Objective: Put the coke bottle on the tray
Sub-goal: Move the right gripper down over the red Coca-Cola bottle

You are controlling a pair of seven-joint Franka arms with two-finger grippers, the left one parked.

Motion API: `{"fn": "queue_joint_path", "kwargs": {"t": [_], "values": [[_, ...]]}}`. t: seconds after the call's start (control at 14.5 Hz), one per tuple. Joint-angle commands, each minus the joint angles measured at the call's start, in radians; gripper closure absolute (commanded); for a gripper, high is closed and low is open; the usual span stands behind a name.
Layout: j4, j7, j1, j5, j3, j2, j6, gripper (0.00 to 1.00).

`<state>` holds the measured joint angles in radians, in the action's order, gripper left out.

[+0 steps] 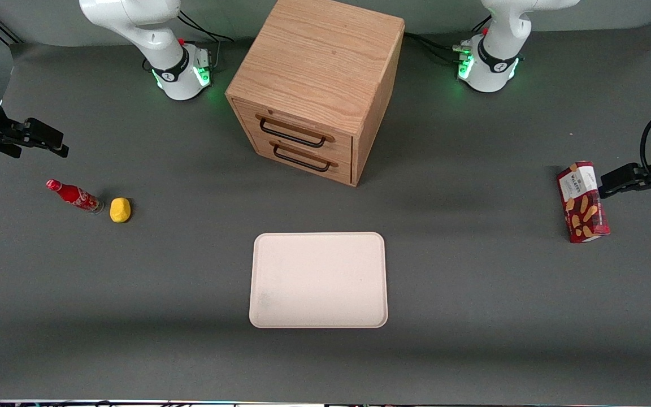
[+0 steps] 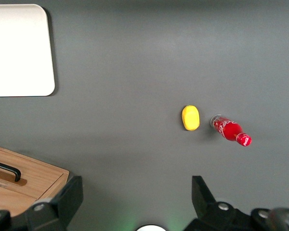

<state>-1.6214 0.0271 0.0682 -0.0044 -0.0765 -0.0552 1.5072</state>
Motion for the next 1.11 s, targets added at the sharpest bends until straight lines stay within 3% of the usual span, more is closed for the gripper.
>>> {"fn": "queue_joint_path", "kwargs": {"t": [0.0,0.28,0.42,0.69,1.04], "values": [[0.026,0.023,-0.007,0.014,0.008,0.011,-0.025,0.00],[0.002,-0.007,-0.013,0.000,-0.002,0.023,-0.025,0.00],[-0.046,-0.129,-0.015,-0.015,-0.058,0.029,-0.004,0.00],[-0.205,-0.304,-0.013,-0.051,-0.190,0.005,0.158,0.00],[-0.497,-0.496,-0.011,-0.060,-0.336,-0.058,0.479,0.01]]}}
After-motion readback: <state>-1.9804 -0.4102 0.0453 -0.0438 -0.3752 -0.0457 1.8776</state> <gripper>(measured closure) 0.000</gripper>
